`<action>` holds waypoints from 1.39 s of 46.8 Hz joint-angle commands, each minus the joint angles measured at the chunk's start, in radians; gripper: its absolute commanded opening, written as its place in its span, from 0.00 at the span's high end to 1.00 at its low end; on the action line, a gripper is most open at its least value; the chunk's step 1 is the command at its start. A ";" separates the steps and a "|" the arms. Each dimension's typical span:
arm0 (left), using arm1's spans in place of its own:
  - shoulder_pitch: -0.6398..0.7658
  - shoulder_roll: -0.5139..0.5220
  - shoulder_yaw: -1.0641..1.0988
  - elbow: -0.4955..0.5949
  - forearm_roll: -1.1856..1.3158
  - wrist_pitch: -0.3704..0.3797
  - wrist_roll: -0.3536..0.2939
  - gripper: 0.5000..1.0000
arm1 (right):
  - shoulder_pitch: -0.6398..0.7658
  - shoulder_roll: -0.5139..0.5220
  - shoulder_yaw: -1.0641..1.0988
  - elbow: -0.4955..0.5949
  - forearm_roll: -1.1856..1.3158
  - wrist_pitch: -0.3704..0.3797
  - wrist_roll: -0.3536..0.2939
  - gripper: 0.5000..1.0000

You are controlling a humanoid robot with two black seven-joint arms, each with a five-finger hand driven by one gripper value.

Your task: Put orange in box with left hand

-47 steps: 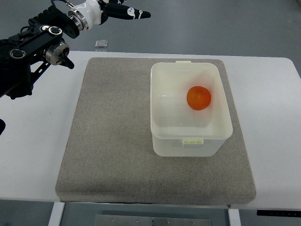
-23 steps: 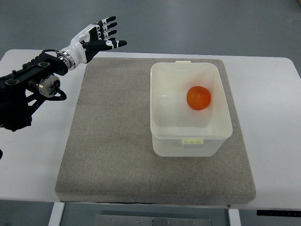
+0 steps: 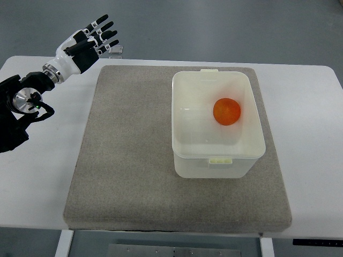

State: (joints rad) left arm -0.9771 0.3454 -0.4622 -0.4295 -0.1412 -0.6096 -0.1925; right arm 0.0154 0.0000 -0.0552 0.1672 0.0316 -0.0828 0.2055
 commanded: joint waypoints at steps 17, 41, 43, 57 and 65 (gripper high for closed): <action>0.038 -0.005 -0.102 0.020 -0.021 0.045 0.149 0.01 | 0.001 0.000 0.000 0.000 0.001 0.000 0.000 0.15; 0.055 -0.003 -0.104 0.015 -0.186 0.076 0.215 0.01 | -0.002 0.000 0.002 0.002 0.002 0.005 0.000 0.15; 0.058 -0.003 -0.104 0.017 -0.195 0.073 0.217 0.01 | -0.002 0.000 0.002 0.000 0.002 0.005 0.000 0.15; 0.058 -0.003 -0.102 0.017 -0.193 0.065 0.217 0.01 | -0.002 0.000 0.002 0.009 0.001 0.005 0.000 0.15; 0.058 -0.003 -0.102 0.017 -0.189 0.063 0.215 0.01 | -0.002 0.000 0.003 0.009 0.002 0.000 0.003 0.15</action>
State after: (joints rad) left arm -0.9189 0.3421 -0.5647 -0.4126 -0.3333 -0.5446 0.0232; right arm 0.0138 0.0000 -0.0526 0.1765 0.0322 -0.0787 0.2064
